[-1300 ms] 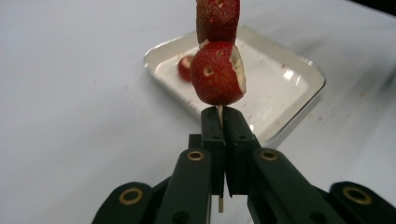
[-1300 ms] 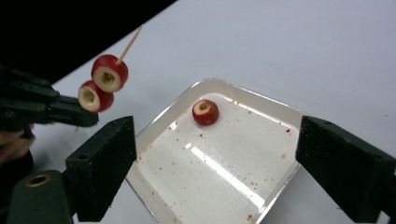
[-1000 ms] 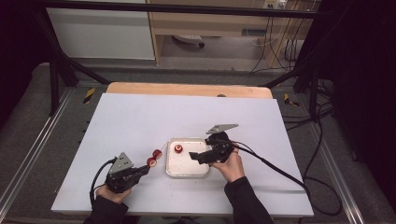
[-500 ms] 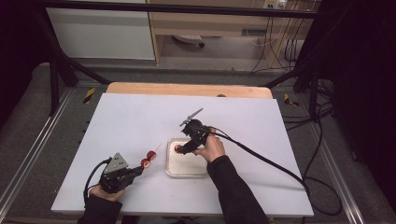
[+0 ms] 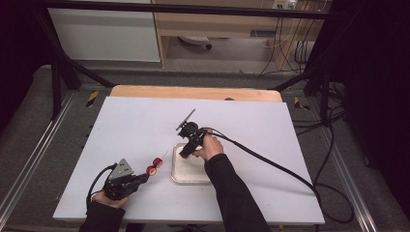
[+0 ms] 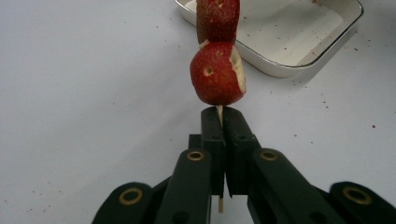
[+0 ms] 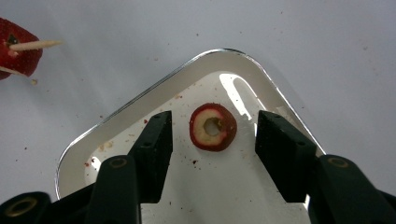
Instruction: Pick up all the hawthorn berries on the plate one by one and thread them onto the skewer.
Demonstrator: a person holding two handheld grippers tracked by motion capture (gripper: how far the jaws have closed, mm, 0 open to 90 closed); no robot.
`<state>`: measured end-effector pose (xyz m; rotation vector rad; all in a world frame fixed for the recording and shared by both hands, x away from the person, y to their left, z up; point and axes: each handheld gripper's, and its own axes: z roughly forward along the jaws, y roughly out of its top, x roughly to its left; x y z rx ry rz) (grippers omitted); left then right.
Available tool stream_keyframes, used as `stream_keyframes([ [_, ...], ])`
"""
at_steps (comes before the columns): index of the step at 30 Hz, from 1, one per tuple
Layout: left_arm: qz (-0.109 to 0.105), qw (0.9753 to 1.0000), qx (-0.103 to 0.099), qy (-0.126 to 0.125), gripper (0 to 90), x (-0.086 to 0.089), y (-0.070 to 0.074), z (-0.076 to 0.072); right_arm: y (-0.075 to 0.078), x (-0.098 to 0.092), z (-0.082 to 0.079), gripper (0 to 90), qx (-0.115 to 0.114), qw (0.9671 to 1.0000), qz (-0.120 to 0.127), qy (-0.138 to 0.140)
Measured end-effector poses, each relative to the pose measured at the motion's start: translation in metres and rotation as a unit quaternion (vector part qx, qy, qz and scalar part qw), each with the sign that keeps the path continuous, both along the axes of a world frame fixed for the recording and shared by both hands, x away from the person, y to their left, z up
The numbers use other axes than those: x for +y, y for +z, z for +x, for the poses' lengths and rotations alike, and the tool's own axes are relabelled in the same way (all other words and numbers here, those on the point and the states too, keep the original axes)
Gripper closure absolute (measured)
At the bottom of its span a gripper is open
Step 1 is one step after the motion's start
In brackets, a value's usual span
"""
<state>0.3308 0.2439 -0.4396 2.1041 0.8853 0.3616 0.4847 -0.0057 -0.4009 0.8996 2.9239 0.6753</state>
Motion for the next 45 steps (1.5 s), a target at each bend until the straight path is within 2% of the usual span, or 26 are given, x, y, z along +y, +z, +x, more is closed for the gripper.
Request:
stream_keyframes([
  [8,-0.002,1.0,0.008,0.0,87.7,0.0,-0.001,0.001,-0.008,0.006,0.006,54.4,0.018,0.9998,0.0,-0.001],
  [11,-0.001,1.0,0.009,-0.001,87.7,0.0,-0.002,0.001,-0.011,0.008,0.007,56.7,0.023,0.9997,-0.012,0.004],
  [15,0.0,0.9999,0.011,-0.001,87.7,0.0,-0.002,0.002,-0.014,0.01,0.007,60.7,0.02,0.9997,-0.013,0.004],
  [23,0.001,0.9999,0.01,-0.001,87.7,-0.001,-0.002,0.002,-0.014,0.011,0.006,61.9,0.025,0.9995,-0.021,0.0],
  [25,0.001,1.0,0.009,-0.001,87.7,0.0,-0.002,0.001,-0.014,0.01,0.006,62.1,0.016,0.9996,-0.022,0.005],
  [28,0.0,1.0,0.008,0.0,87.7,0.0,-0.002,0.001,-0.008,0.009,0.004,62.2,0.021,0.9996,-0.016,-0.006],
  [30,-0.002,1.0,0.008,0.0,87.7,-0.001,-0.002,0.001,-0.003,0.006,0.003,62.3,0.015,0.9998,-0.008,-0.005],
  [36,-0.004,1.0,0.004,0.0,87.7,-0.002,-0.001,0.0,0.016,-0.003,-0.006,62.4,0.016,0.9997,0.006,-0.02],
  [41,-0.004,1.0,0.002,-0.004,87.6,-0.005,0.0,-0.002,0.025,-0.011,-0.014,62.4,0.02,0.9991,0.022,-0.032],
  [45,-0.002,1.0,-0.002,-0.007,87.7,-0.008,0.001,-0.003,0.029,-0.022,-0.021,62.5,0.028,0.9975,0.046,-0.046],
])
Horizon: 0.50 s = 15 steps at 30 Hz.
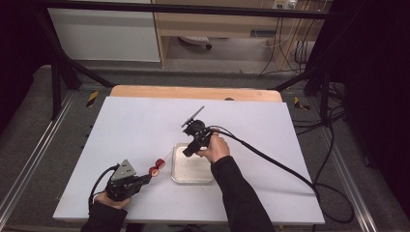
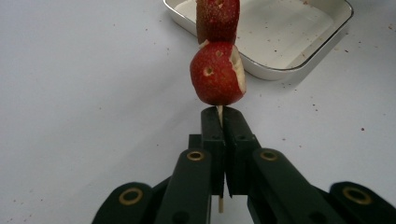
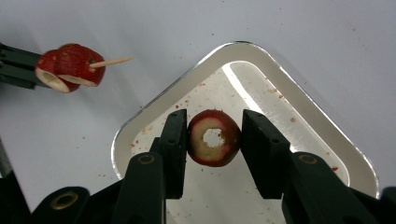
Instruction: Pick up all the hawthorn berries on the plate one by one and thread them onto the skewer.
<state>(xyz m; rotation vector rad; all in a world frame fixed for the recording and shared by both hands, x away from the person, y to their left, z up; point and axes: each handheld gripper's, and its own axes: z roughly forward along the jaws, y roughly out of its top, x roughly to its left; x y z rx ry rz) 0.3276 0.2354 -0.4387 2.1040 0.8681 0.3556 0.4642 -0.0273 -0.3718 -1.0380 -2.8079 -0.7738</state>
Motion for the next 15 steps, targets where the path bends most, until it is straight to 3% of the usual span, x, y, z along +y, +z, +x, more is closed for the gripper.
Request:
stream_keyframes([
  [5,-0.004,1.0,-0.006,0.001,87.7,-0.006,0.001,-0.002,0.001,-0.02,-0.009,62.5,-0.003,0.9991,0.041,-0.015],
  [7,-0.008,0.9999,-0.007,0.002,87.7,-0.008,0.002,-0.003,0.002,-0.03,-0.013,62.5,-0.005,0.9973,0.068,-0.028],
  [12,-0.014,0.9999,-0.007,0.004,87.7,-0.017,0.003,-0.004,0.001,-0.055,-0.026,62.5,-0.02,0.988,0.14,-0.061],
  [15,-0.017,0.9998,-0.008,0.004,87.8,-0.024,0.004,-0.004,-0.002,-0.067,-0.034,62.5,-0.033,0.9797,0.181,-0.081],
])
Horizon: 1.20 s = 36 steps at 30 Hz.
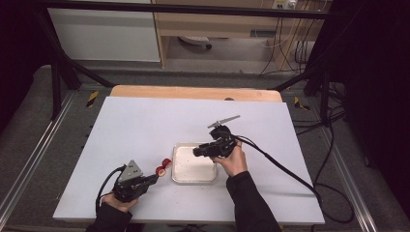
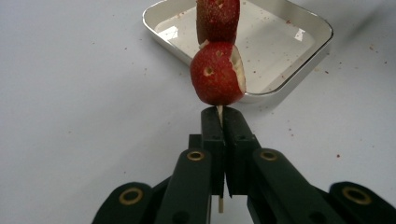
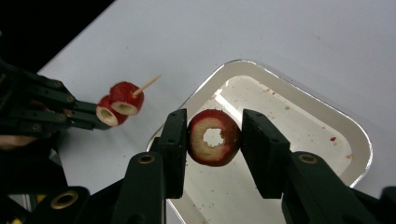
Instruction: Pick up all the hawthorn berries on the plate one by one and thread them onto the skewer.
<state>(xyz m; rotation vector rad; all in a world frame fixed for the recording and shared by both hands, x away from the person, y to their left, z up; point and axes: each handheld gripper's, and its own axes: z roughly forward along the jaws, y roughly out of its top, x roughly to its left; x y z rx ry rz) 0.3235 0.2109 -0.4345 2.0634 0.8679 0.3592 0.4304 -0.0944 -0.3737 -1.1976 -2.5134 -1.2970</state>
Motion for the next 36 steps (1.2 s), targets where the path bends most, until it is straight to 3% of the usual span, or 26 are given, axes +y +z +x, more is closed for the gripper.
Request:
stream_keyframes([
  [3,-0.005,1.0,-0.002,0.002,87.7,-0.007,0.002,0.0,-0.004,-0.012,-0.006,62.5,-0.01,0.9988,0.039,-0.027],
  [5,-0.009,1.0,-0.004,0.002,87.8,-0.012,0.004,0.0,-0.008,-0.019,-0.01,62.6,-0.015,0.9963,0.072,-0.043],
  [9,-0.022,0.9997,-0.005,0.009,87.7,-0.022,0.008,0.001,-0.013,-0.031,-0.014,62.6,-0.025,0.9885,0.129,-0.075],
  [12,-0.03,0.9995,-0.004,0.01,87.8,-0.032,0.011,0.001,-0.016,-0.037,-0.017,62.6,-0.038,0.982,0.157,-0.098],
  [23,-0.047,0.9988,-0.006,0.014,87.8,-0.059,0.015,0.005,-0.027,-0.042,-0.025,62.6,-0.08,0.9538,0.243,-0.158],
  [28,-0.056,0.9983,-0.007,0.017,87.8,-0.065,0.016,0.006,-0.028,-0.041,-0.025,62.6,-0.1,0.941,0.268,-0.181],
  [36,-0.069,0.9972,-0.014,0.023,87.8,-0.074,0.019,0.006,-0.03,-0.037,-0.024,62.7,-0.111,0.9213,0.308,-0.209],
])
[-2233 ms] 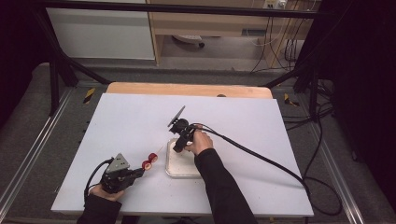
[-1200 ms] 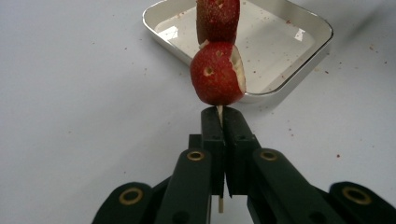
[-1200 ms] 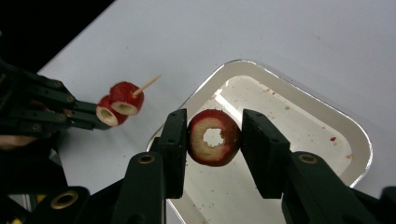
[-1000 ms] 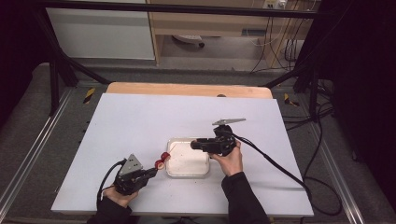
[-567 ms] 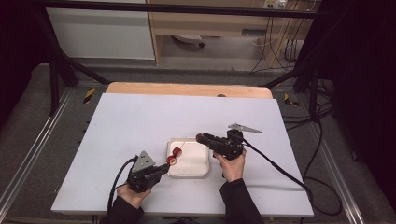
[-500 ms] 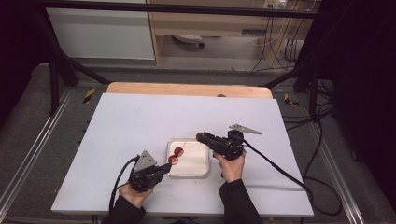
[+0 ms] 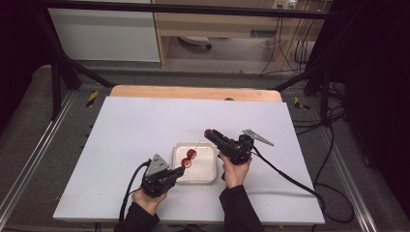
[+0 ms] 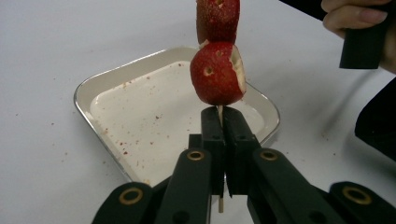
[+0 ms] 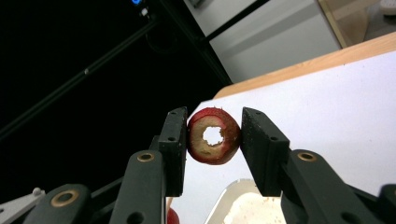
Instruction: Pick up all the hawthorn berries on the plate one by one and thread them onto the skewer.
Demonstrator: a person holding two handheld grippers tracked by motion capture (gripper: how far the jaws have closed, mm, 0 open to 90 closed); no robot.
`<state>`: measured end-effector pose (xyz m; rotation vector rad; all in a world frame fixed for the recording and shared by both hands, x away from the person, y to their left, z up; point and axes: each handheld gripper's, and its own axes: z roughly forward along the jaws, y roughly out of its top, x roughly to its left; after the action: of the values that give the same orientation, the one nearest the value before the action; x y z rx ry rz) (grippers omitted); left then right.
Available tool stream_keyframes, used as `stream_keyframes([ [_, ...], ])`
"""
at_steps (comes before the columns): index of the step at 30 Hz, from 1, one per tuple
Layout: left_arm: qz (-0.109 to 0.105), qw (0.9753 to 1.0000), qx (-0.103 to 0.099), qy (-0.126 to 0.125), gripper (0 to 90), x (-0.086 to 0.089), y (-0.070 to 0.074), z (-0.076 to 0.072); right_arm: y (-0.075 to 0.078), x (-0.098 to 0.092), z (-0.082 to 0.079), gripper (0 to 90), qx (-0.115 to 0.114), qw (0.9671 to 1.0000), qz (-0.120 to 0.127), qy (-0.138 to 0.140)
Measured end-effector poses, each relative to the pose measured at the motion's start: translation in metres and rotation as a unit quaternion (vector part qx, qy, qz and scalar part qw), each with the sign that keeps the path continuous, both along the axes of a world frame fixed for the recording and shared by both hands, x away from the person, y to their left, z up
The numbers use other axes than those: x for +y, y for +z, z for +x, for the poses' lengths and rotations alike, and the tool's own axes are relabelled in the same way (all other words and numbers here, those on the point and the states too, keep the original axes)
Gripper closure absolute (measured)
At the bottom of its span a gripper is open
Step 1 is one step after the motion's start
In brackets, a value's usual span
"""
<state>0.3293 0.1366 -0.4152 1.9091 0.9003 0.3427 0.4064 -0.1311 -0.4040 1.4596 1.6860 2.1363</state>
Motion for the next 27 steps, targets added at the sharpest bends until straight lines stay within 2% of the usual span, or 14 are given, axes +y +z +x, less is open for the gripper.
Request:
stream_keyframes([
  [8,-0.012,0.9999,0.004,0.012,87.8,-0.009,0.001,0.002,-0.001,0.003,0.0,62.7,-0.01,0.9991,0.035,-0.02],
  [13,-0.02,0.9996,0.006,0.019,87.9,-0.013,0.0,0.002,-0.002,0.003,0.0,62.7,-0.01,0.9987,0.043,-0.024],
  [27,-0.024,0.9994,0.002,0.023,87.9,-0.019,0.001,0.003,-0.003,0.005,0.0,62.8,-0.009,0.9978,0.06,-0.027],
])
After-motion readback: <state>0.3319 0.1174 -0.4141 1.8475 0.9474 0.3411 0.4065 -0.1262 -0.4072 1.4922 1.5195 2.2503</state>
